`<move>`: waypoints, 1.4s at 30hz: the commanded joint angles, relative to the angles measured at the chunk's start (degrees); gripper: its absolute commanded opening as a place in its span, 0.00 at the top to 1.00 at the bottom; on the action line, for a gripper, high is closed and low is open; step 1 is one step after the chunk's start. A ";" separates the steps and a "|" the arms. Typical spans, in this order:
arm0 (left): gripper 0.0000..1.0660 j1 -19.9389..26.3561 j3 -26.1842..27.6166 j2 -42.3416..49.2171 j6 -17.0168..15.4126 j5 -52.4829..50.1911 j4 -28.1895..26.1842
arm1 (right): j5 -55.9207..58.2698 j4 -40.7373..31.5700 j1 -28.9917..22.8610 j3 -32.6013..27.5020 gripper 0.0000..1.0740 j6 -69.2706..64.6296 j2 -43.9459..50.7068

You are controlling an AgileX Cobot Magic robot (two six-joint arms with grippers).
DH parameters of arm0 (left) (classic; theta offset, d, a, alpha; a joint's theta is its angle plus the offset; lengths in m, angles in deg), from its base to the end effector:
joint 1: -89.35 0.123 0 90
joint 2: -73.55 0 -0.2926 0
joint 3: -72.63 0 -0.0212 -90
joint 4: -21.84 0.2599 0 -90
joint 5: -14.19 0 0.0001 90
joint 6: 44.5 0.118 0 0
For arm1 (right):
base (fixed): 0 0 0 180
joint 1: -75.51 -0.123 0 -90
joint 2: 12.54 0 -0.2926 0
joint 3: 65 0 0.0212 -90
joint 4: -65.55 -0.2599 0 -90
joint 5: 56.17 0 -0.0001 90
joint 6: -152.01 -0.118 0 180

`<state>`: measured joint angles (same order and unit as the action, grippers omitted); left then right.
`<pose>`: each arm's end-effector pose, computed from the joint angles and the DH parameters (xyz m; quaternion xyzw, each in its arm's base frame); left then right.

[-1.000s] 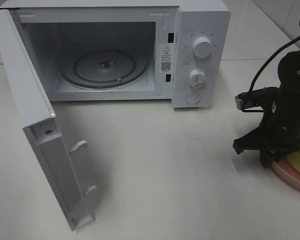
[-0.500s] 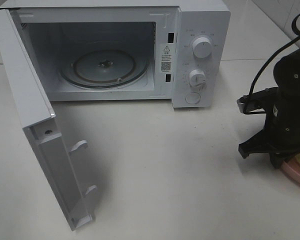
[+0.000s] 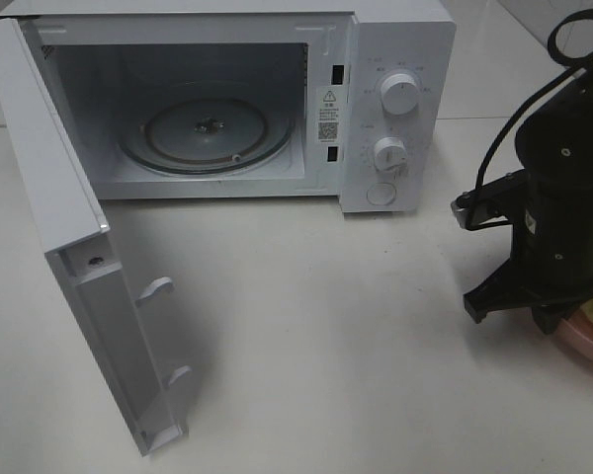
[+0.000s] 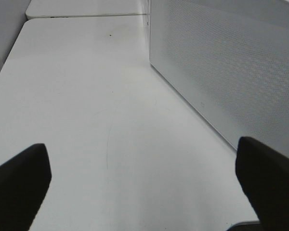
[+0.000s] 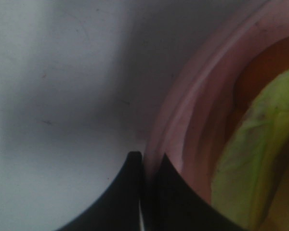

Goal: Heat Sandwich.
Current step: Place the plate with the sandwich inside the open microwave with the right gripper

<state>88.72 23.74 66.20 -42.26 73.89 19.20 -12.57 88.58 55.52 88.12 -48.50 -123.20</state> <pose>0.0201 -0.0049 0.2709 0.0219 0.8473 -0.0156 0.5305 0.2897 0.0715 0.1058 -0.1415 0.9805 -0.1312 0.0380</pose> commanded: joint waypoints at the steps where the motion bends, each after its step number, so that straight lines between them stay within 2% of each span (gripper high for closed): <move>1: 0.07 -0.06 -0.23 1.49 -0.17 -0.34 -0.40 | 3.95 2.41 -1.60 -0.23 1.00 -0.57 2.41; 12: 0.07 -0.06 -0.23 1.49 -0.17 -0.34 -0.40 | 6.99 2.58 -5.84 -0.92 1.00 -0.06 6.30; 29: 0.07 -0.06 -0.23 1.49 -0.17 -0.34 -0.40 | 10.89 1.89 -15.41 -7.68 1.00 -0.29 16.27; 42: 0.07 -0.06 -0.23 1.49 -0.17 -0.34 -0.40 | 15.36 1.72 -22.35 -8.25 1.00 -0.34 21.60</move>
<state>88.72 23.74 66.20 -42.26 73.89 19.20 1.12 89.10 34.09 80.15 -48.50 -102.52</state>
